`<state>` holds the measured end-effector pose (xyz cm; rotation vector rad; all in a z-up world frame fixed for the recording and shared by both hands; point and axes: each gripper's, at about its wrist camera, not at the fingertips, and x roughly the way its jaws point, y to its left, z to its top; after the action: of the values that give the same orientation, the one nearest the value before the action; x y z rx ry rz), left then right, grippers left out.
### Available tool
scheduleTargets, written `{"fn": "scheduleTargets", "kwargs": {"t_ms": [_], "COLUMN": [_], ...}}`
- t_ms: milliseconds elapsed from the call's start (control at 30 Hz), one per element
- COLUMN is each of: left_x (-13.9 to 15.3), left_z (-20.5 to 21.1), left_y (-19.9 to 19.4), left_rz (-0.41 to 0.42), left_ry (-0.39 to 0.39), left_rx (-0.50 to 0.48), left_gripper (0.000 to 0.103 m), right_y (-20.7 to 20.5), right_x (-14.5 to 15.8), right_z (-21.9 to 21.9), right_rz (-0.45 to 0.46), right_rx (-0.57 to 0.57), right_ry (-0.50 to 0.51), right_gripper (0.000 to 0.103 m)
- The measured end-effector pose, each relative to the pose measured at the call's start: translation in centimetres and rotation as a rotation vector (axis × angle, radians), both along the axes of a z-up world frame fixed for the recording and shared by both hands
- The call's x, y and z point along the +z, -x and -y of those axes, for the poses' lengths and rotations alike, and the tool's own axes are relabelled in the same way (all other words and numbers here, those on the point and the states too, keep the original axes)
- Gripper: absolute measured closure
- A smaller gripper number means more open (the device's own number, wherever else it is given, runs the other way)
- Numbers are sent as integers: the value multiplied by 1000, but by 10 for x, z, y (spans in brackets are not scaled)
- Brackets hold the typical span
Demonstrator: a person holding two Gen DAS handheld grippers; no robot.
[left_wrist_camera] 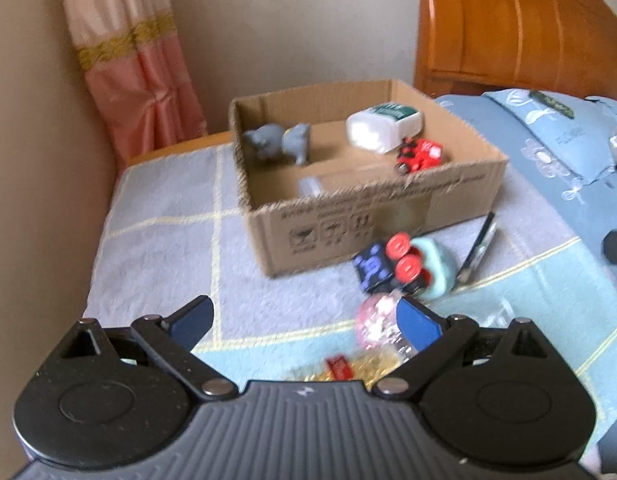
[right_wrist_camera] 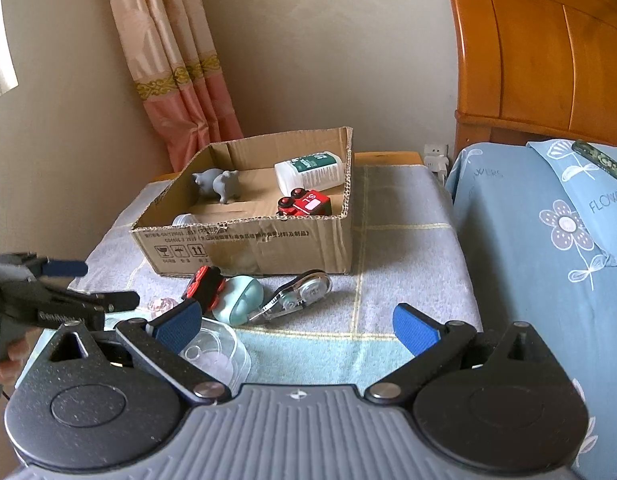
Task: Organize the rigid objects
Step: 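Withdraw both tools from the box toward the remaining items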
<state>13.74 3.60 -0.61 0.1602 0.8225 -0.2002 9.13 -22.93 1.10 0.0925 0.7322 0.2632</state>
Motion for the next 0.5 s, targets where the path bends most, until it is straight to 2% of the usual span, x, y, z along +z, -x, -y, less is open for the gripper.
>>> {"fn": "scheduleTargets", "kwargs": {"t_ms": [167,300,500], "left_x": [-7,-16,-23], "left_z": [-15,-30,-26], "left_y": [9,8,4], "left_rz": [28,-7,-46], "left_ry": [-5,39,86], "left_rx": [60,95,42], "left_gripper": [5,5,5], "right_y": [1,-2,-9], "right_x": [-1,-5,-13], "right_z": [-2,-3,-9], "right_rz": [-4,-17,-45], "right_rx": [9,7,11], "right_ry": [4,-3,-4], "right_gripper": [0,0,0]}}
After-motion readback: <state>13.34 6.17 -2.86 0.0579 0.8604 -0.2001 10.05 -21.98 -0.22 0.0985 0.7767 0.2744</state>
